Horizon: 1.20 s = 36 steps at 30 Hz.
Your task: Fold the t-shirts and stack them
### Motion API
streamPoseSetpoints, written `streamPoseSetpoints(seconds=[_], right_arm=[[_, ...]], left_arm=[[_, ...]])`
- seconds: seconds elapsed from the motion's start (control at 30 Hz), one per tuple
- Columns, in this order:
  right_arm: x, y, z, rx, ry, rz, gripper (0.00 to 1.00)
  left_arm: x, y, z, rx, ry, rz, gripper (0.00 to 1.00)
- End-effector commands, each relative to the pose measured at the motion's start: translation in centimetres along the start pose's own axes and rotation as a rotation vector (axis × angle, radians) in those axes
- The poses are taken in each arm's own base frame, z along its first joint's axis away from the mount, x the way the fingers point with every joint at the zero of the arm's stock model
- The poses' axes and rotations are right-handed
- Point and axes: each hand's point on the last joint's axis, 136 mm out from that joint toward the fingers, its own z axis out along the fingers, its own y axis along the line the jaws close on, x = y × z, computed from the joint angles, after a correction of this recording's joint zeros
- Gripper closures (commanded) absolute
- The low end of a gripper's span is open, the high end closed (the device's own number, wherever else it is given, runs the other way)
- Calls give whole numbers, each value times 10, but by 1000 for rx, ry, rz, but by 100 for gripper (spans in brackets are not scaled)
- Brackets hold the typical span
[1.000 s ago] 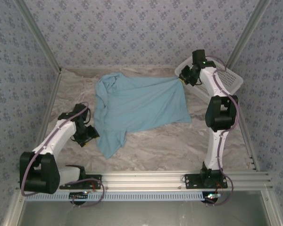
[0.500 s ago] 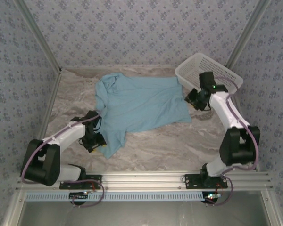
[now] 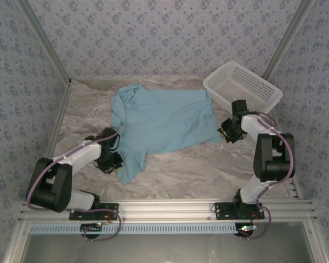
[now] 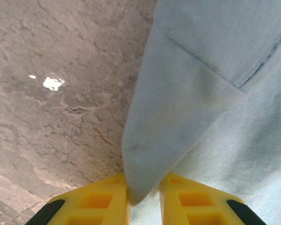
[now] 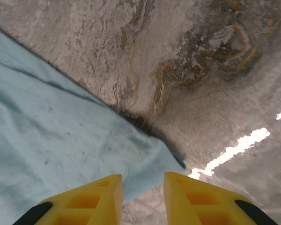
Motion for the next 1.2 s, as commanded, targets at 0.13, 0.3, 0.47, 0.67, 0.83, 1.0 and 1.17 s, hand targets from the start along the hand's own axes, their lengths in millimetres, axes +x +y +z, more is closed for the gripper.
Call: streamPoseSetpoints(seconds=[0.13,0.3,0.47,0.67,0.83,1.0,1.17], right_arm=[[-8,12,14,2,-20,71,68],[-10,15,21,8,-16,68,69],[-5,8,22,44,-4,75,69],[0,3,19,69,-18,65,65],[-2,3,24,83,-19,68,69],[-4,6,25,81,-23,64,82],[-8,9,12,74,-62,51,98]], left_arm=[[-12,-11,-12,31,-59,5,81],[-13,-13,-15,40,-63,8,83],[-14,-14,-19,40,-65,13,83],[-15,-15,-20,44,-70,15,83],[-16,-16,-21,46,-71,15,83],[-16,-16,-23,46,-74,12,83],[-17,-16,-26,49,-83,12,84]])
